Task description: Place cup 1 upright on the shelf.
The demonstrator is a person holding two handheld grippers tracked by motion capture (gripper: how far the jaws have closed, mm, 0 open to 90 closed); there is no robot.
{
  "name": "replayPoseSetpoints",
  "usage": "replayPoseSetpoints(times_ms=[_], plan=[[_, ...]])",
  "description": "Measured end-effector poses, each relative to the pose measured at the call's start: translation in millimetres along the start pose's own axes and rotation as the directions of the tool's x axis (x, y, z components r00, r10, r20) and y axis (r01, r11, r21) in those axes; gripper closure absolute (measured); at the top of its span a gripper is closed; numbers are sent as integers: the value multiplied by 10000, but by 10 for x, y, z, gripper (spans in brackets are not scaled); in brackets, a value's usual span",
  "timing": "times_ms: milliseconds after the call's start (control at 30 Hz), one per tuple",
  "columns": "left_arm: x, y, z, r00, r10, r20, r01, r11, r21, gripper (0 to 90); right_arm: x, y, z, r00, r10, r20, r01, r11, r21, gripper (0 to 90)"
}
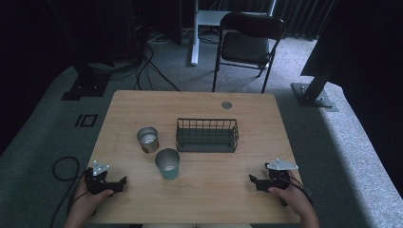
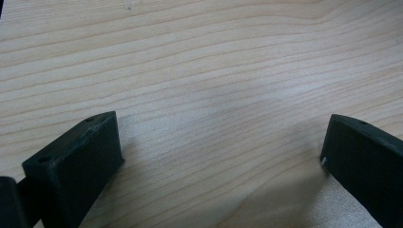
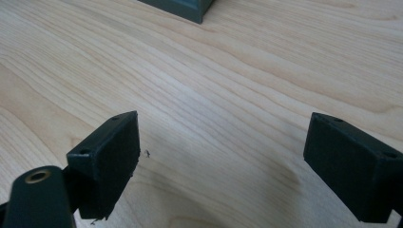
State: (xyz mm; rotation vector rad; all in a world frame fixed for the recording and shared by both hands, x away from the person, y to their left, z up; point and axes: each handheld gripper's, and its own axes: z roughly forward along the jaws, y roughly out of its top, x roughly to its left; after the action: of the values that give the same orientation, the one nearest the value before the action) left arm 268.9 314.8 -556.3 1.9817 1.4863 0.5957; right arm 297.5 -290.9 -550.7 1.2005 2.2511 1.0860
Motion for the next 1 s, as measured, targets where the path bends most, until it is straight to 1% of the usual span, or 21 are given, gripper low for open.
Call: replayPoseSetpoints(times_ms=[100,200,333,367,400,433,533,633,700,733,767,1000], plan=[[-1,0,1,10000,-12,-1,12,10000,-13,4,26,33,11,9998,-177,-87,177,9998,-43,116],[0,0,0,10000,0,-1,0,10000,-3,4,42,57,11,9996,-224,-163,222,9997,-130,116],[0,0,0,10000,1,-1,-1,10000,-3,4,96,106,33,9977,-528,-429,520,9984,-200,116],[0,0,0,10000,0,0,0,10000,-3,4,123,132,50,9970,-576,-527,567,9982,-177,116],[0,0,0,10000,-1,1,1,10000,-2,4,123,132,50,9970,-576,-527,567,9982,-177,116],[0,0,0,10000,0,0,0,10000,-3,4,144,157,68,9955,-672,-661,658,9975,-242,116],[0,0,0,10000,-1,1,1,10000,-3,4,170,184,83,9942,-728,-786,705,9970,-319,116],[-1,0,1,10000,-12,1,12,10000,-11,4,218,223,111,9915,-817,-1015,778,9961,-419,116],[-1,0,1,10000,-14,1,14,10000,-12,4,264,267,142,9884,-1010,-1131,957,9941,-515,116],[0,0,0,10000,0,-3,0,10000,1,4,264,267,142,9884,-1010,-1131,957,9941,-515,116],[-1,0,1,10000,-12,-3,12,10000,-11,4,296,295,161,9865,-1041,-1262,971,9934,-608,116],[-1,0,1,10000,-6,0,6,10000,-11,4,375,367,216,9806,-1255,-1505,1154,9905,-743,116]])
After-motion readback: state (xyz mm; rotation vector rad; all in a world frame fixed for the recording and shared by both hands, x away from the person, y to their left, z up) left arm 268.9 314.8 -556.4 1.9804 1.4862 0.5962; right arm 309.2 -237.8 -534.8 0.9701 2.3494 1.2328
